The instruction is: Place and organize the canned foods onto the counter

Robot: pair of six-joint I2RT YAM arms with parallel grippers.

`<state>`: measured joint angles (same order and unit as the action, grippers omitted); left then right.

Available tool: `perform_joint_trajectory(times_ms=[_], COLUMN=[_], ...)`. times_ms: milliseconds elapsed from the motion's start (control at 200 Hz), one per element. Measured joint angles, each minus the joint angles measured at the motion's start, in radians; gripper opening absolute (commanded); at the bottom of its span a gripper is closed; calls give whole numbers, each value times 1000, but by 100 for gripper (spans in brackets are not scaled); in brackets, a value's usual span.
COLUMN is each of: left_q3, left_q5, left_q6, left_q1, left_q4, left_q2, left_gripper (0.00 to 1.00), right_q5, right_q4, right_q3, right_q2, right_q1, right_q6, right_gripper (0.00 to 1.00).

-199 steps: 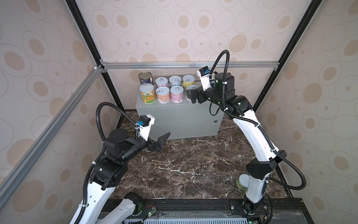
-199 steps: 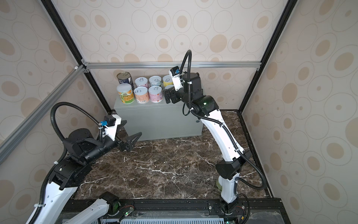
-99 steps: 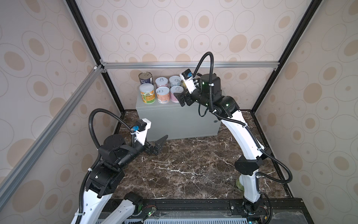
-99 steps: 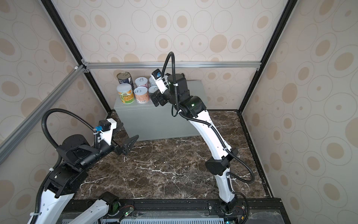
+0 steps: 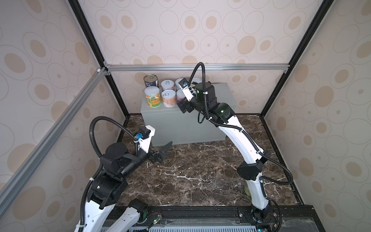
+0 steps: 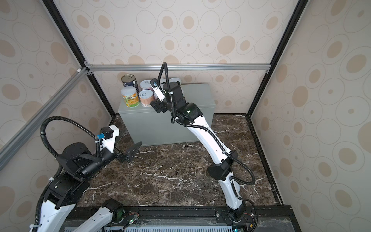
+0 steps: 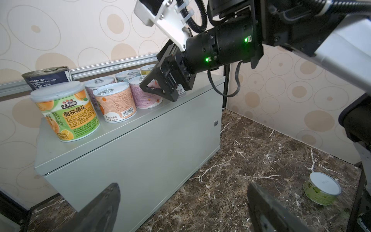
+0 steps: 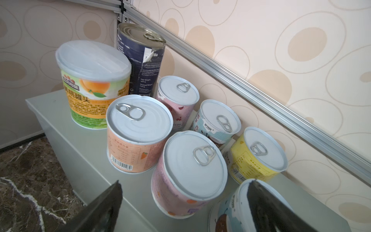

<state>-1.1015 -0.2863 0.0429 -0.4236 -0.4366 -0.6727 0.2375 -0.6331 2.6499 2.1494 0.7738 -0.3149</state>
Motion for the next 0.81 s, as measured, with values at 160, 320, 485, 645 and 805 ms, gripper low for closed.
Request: perform_joint_trajectory(times_ms=[160, 320, 485, 645, 805], left_q3=[5, 11, 13, 17, 24], left_q5=[5, 10, 19, 24, 25], left_q6=[10, 18, 26, 32, 35], left_q1=[0, 0, 0, 0, 0], left_q4=[-4, -8, -13, -14, -14], left_q2=[6, 11, 19, 21, 22], left_gripper=[98, 98, 98, 98, 98], right_q5=[63, 106, 140, 166, 184], right_q4=[34, 58, 84, 96, 95], right_q3=[5, 12, 20, 21, 21], right_q2=[23, 40, 53, 61, 66], right_q1=[13, 19, 19, 19, 19], right_q6=[-7, -4, 12, 24, 34], right_gripper=[100, 100, 100, 100, 100])
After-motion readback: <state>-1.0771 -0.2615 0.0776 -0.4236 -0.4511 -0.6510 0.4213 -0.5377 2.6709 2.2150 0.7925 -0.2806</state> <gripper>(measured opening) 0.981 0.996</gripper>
